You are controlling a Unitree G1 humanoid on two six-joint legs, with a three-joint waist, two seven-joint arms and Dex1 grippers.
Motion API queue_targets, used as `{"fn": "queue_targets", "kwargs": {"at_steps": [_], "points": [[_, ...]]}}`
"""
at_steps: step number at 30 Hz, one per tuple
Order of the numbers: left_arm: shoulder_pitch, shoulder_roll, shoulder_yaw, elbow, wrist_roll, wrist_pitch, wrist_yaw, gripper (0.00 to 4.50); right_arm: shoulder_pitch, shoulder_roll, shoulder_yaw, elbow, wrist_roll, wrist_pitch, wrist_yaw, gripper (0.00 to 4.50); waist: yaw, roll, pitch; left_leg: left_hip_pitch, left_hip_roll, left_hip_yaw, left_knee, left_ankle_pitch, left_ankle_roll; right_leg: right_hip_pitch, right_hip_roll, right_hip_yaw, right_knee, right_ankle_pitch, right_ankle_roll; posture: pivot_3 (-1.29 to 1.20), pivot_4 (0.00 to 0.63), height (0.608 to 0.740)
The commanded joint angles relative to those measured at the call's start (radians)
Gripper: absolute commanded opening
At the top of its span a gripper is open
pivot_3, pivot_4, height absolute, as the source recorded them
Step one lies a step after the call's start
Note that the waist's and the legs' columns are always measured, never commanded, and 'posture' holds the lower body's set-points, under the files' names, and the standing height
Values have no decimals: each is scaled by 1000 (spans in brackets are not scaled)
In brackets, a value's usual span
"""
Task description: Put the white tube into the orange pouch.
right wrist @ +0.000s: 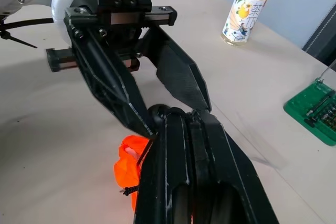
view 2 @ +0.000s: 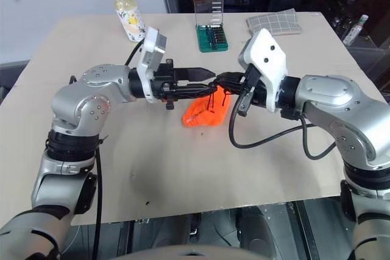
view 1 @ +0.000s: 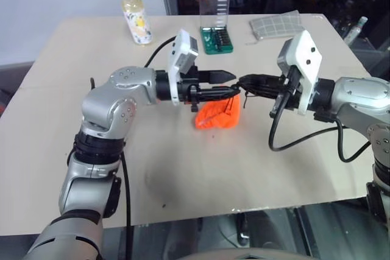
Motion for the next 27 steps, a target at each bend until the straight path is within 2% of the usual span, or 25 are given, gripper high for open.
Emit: {"fn": "queue_targets", "kwargs": {"at_steps": [1,2,7,11,15,22,25,27], "points": [[-12,1,10,-41,-14,3,-12,408,-1,-3,-16,-42,12,-6,-7,0,0,0,0,0,0,0,0,0,0,0,0,0,0,0,0,0,150,740],[-8,1,6,-42,-9,1,-14,203,0,-2,-17,-42,14,-5,-10,0,0,0,0,0,0,0,0,0,0,0,0,0,0,0,0,0,150,740],[20,0,-16,-31,23,-16,-13,204,0,12,-35,-37,25,-7,-31,0,-1,0,0,0,0,0,0,0,0,0,0,0,0,0,0,0,150,740],[142,22,-74,6,120,-84,-18,204,-18,84,-113,-3,63,-12,-106,0,-3,0,0,1,0,0,0,0,0,0,0,0,0,0,0,0,150,740],[253,35,-114,52,220,-184,-15,204,-33,108,-183,16,101,-2,-163,0,-1,0,0,0,0,0,0,0,0,0,0,0,0,0,0,0,150,740],[304,4,-105,157,316,-302,53,204,-24,69,-300,51,148,10,-234,0,3,0,0,0,-1,0,0,0,0,0,-1,0,0,0,0,0,150,740],[308,-2,-97,177,325,-323,63,204,14,46,-326,43,162,16,-244,0,2,0,-1,0,0,0,0,0,0,1,0,1,0,0,0,0,150,740],[312,-7,-95,188,334,-354,67,204,102,42,-348,19,171,14,-250,0,1,0,-1,0,0,0,0,0,0,1,0,0,0,0,0,0,150,740]]}}
